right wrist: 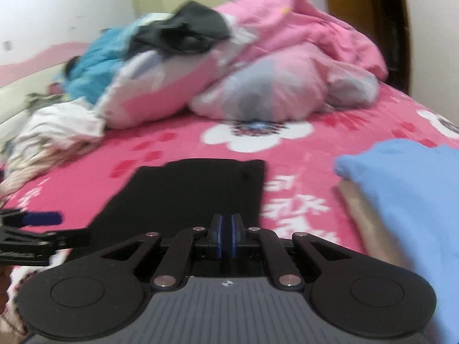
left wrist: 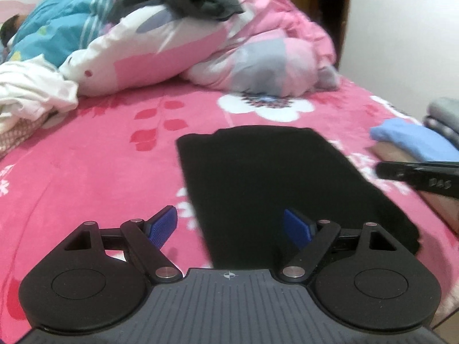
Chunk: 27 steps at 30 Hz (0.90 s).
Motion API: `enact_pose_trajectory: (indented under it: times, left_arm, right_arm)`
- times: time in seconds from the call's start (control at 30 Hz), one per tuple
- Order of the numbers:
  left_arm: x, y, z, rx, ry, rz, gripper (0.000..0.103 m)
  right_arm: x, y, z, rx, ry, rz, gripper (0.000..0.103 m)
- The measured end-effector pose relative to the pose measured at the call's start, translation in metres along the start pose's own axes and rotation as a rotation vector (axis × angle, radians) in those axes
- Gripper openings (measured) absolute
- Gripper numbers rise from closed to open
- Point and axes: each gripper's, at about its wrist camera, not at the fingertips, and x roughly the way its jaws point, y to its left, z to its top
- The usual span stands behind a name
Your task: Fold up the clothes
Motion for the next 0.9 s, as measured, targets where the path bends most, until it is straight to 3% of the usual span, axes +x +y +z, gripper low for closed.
enact_pose_trajectory:
  times: [0.17, 0.33, 0.53, 0.77, 0.9]
  left_arm:
    - [-0.001, -0.018, -0.020, 0.057, 0.027, -0.030, 0.082]
    - [0.005, -0.015, -0.040, 0.054, 0.073, 0.001, 0.083]
    - [-0.006, -0.001, -0.048, 0.001, 0.055, 0.003, 0.083]
    - [-0.024, -0.003, -0.047, -0.001, 0.017, 0.049, 0.082]
    - [-0.032, -0.007, -0.041, 0.010, -0.017, 0.039, 0.082]
  right_arm:
    - [-0.004, 0.025, -0.020, -0.072, 0.027, 0.058, 0.005]
    - [-0.001, 0.022, -0.039, -0.075, 0.079, 0.001, 0.005]
    - [-0.013, -0.004, -0.047, 0.011, 0.083, -0.021, 0.005]
    - [-0.027, -0.003, -0.040, 0.020, 0.055, -0.067, 0.005]
    - [-0.032, 0.005, -0.031, 0.001, 0.019, -0.037, 0.005]
